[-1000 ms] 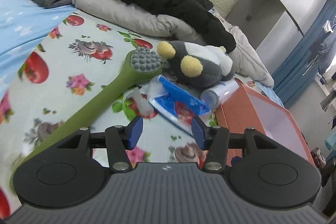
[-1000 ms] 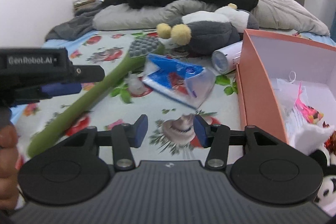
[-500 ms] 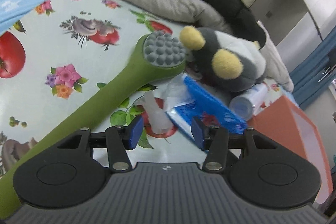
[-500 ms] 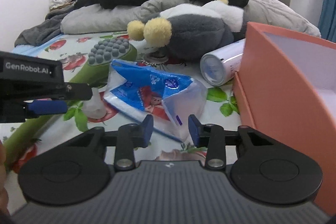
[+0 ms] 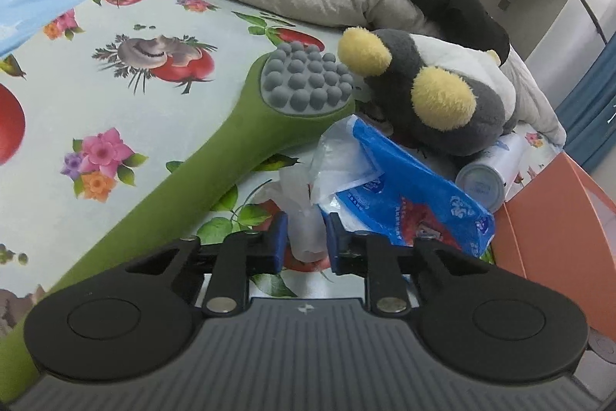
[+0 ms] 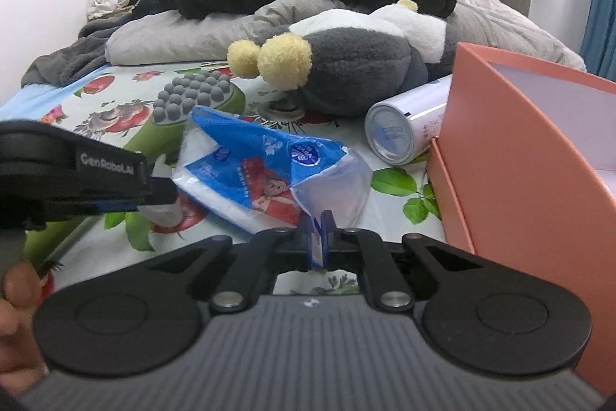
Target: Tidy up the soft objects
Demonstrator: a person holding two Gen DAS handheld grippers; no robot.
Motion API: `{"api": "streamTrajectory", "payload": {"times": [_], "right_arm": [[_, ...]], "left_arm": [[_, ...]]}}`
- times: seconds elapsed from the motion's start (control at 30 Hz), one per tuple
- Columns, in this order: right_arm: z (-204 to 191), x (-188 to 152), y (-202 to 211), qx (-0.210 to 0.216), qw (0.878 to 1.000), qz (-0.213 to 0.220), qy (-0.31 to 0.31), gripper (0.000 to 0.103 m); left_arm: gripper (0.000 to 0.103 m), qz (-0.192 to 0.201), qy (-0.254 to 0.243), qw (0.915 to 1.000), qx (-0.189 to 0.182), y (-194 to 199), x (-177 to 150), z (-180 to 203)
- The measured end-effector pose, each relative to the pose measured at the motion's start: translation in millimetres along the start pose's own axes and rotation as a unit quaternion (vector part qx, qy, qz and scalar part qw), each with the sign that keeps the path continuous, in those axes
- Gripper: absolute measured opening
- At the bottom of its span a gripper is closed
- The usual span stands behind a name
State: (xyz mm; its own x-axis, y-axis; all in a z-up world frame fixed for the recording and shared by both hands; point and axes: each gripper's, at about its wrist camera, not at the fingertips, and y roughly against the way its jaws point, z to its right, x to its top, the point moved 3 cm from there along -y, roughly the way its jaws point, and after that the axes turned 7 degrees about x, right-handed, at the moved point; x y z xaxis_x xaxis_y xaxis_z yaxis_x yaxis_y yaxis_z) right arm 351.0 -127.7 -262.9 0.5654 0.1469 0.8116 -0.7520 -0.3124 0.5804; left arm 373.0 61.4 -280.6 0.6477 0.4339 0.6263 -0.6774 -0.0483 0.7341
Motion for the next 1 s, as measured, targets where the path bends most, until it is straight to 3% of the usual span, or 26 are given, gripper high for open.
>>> {"api": "streamTrajectory", "payload": {"times": [0.27,0.63,1.0], "right_arm": [[-8.2,-6.6,38.7,-0.001,1.000,-0.003,0.021,0.006],[-32.3,-43.1,101.0,0.004,0.998,-0.029,0.061,0.005],[-57.4,-67.7,134.6,0.072,0.992,-0.082,0.063,0.009]], "left_arm": [[0.019,0.006,-0.007,0.9999,0.009,29.5,-8.6,-5.3],[0.019,-0.003,-0.005,0.9999,0.013,104.8,-54.2,-35.6],[0.019,-0.011,-0.009,0.9999,0.004,151.3,-95.3,-55.7]]}}
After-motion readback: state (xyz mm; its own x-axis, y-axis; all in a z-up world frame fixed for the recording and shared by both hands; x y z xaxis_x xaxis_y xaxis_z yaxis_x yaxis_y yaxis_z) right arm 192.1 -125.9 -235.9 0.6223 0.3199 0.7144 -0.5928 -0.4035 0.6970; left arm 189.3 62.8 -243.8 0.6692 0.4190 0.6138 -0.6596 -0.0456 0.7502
